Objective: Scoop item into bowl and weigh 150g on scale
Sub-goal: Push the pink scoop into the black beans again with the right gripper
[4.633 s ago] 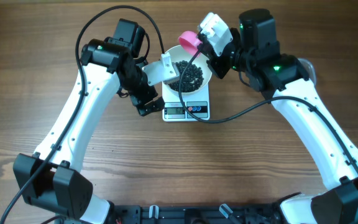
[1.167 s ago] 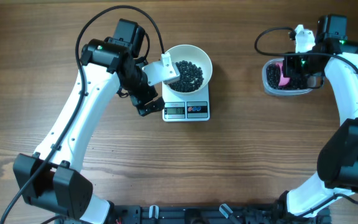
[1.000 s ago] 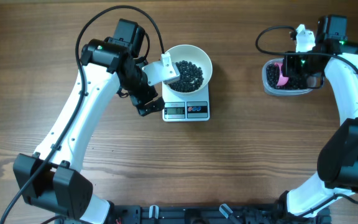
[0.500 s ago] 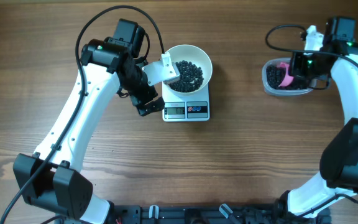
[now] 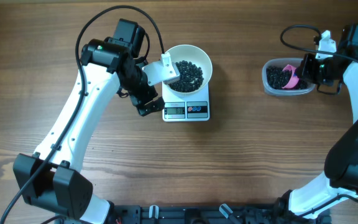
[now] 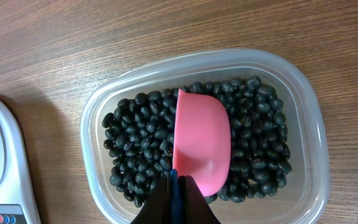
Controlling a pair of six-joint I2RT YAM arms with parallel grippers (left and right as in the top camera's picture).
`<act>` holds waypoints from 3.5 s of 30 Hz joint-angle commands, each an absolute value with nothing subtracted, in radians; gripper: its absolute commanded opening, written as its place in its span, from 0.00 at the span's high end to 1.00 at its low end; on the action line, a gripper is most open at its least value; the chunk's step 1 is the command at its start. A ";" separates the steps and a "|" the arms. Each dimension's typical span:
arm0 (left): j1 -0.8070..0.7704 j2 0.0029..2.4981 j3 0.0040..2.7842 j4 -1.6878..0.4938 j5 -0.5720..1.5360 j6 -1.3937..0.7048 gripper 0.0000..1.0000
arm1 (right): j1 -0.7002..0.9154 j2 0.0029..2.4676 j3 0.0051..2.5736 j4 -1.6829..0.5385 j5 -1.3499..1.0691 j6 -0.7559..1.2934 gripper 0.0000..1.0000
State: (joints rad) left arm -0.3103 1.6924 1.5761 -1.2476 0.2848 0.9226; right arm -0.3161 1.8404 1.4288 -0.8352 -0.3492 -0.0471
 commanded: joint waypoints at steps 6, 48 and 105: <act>-0.305 1.706 1.570 -1.245 0.287 0.936 0.00 | -0.312 1.862 1.392 -0.790 -0.470 -0.051 0.96; -0.305 1.706 1.570 -1.245 0.286 0.936 0.00 | -0.312 1.863 1.378 -0.837 -0.385 -0.080 0.96; -0.305 1.706 1.570 -1.245 0.286 0.936 0.00 | -0.358 1.863 1.378 -0.820 -0.562 -0.074 0.96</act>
State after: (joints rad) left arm -0.3103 1.6924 1.5761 -1.2476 0.2848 0.9226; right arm -0.3614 1.8427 1.3891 -0.8135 -0.5682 -0.0792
